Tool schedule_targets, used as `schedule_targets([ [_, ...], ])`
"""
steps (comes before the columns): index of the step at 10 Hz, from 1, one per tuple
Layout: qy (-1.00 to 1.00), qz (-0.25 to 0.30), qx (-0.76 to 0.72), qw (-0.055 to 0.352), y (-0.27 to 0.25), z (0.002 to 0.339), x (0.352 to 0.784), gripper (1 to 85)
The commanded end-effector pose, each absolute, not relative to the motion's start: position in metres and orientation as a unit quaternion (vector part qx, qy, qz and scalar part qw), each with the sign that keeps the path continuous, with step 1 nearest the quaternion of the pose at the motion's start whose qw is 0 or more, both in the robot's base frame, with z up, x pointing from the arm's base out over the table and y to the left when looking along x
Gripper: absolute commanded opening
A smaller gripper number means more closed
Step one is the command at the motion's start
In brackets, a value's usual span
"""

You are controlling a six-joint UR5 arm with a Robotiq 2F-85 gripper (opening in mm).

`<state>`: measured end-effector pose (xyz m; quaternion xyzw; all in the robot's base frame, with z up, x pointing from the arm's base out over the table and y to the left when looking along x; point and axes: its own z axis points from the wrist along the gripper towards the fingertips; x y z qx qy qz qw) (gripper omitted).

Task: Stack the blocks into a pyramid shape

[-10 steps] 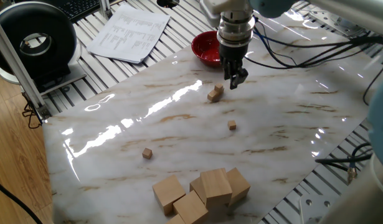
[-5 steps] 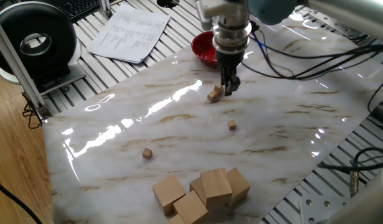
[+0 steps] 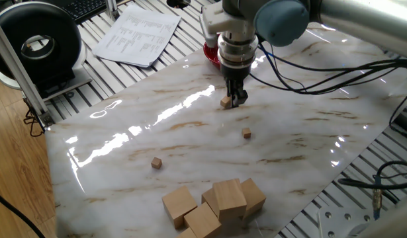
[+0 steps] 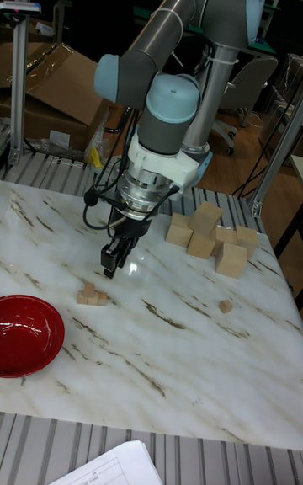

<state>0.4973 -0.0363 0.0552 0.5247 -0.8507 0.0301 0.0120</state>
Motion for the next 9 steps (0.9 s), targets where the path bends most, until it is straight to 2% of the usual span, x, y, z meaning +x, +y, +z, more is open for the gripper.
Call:
schedule_targets([
  [1, -0.844, 0.020, 0.536, -0.012, -0.032, 0.063, 0.509, 42.0],
  [7, -0.843, 0.015, 0.535, -0.064, -0.022, 0.078, 0.530, 44.0],
  [9, -0.832, 0.029, 0.551, -0.059, -0.030, 0.076, 0.533, 42.3],
])
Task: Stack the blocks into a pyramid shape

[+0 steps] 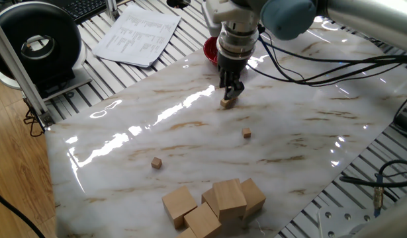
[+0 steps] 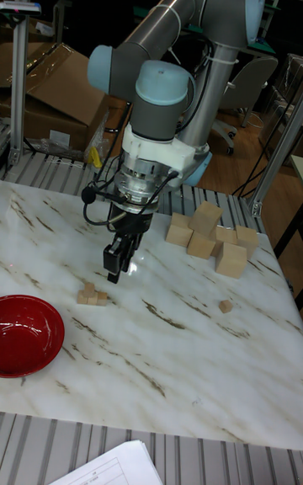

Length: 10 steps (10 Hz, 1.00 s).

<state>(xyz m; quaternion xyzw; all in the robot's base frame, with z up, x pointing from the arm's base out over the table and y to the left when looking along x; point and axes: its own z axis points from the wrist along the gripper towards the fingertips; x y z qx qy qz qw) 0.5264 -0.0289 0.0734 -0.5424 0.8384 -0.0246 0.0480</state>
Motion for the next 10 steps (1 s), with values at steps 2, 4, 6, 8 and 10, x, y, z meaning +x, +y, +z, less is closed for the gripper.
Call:
schedule_targets([
  [2, 0.820, -0.032, -0.570, 0.040, -0.036, 0.075, 0.526, 40.3],
  [4, 0.810, -0.017, -0.586, 0.015, -0.037, 0.074, 0.511, 40.3],
  [6, 0.809, 0.012, -0.587, 0.021, -0.023, 0.074, 0.505, 40.3],
  [8, 0.811, 0.018, -0.585, 0.017, -0.021, 0.074, 0.501, 40.3],
  [10, 0.822, 0.031, -0.568, 0.012, -0.017, 0.074, 0.495, 40.3],
])
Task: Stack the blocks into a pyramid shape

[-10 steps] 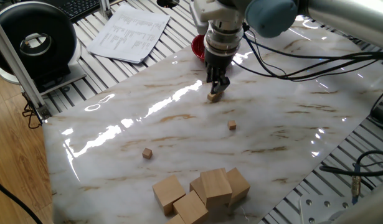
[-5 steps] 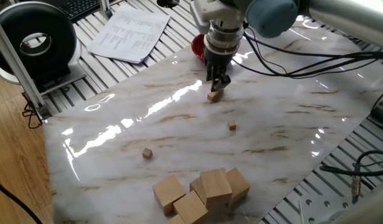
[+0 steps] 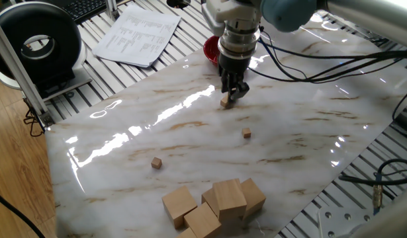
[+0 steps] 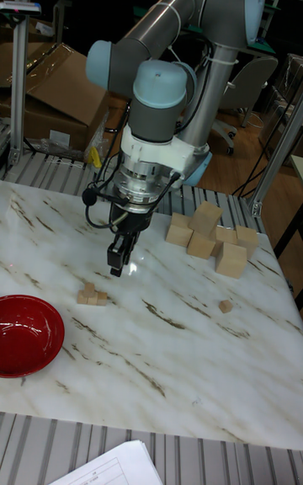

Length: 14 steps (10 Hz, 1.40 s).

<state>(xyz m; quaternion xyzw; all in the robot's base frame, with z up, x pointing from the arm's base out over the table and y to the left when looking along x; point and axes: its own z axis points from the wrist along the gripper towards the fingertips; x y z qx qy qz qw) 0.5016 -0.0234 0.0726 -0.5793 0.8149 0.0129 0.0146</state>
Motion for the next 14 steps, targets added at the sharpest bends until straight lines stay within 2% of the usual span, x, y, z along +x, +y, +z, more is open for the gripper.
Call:
schedule_targets([
  [1, 0.828, 0.032, -0.560, 0.006, -0.016, 0.074, 0.493, 40.3],
  [5, 0.829, 0.004, -0.560, 0.000, -0.021, 0.063, 0.479, 40.7],
  [7, 0.843, 0.030, -0.536, 0.014, -0.010, 0.061, 0.472, 40.7],
  [9, 0.842, 0.015, -0.538, 0.018, -0.012, 0.060, 0.466, 40.7],
  [11, 0.848, 0.022, -0.529, 0.028, -0.009, 0.054, 0.462, 40.3],
  [14, 0.849, 0.007, -0.527, 0.033, -0.013, 0.038, 0.436, 41.0],
])
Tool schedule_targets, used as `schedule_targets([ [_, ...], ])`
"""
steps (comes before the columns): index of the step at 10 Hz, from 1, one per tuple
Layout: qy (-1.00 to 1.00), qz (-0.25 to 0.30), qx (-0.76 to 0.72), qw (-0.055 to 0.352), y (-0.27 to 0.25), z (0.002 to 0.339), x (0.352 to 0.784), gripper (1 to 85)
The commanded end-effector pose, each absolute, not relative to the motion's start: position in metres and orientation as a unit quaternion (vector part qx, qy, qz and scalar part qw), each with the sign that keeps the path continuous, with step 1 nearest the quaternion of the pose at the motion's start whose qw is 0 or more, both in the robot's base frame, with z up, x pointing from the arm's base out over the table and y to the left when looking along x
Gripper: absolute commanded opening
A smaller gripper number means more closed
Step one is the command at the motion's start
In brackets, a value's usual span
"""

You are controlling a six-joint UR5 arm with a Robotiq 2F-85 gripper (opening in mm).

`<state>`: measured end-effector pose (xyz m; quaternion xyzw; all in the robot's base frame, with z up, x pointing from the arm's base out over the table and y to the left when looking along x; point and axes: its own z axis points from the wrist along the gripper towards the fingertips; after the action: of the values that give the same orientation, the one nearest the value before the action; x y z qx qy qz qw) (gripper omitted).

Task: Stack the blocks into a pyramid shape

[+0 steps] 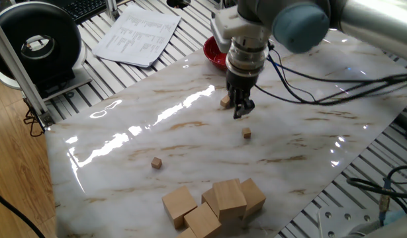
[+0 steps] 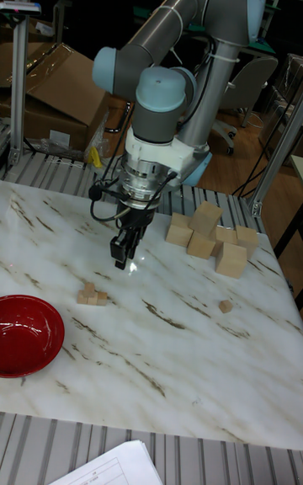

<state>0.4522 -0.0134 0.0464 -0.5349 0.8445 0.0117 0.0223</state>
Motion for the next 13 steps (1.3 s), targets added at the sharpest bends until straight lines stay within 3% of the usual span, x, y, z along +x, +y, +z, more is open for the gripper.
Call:
schedule_targets([
  [1, 0.844, 0.000, -0.535, 0.027, -0.020, 0.040, 0.428, 41.0],
  [4, 0.844, -0.003, -0.536, 0.021, -0.025, 0.050, 0.415, 40.3],
  [13, 0.849, -0.012, -0.527, 0.034, -0.023, 0.021, 0.421, 39.7],
])
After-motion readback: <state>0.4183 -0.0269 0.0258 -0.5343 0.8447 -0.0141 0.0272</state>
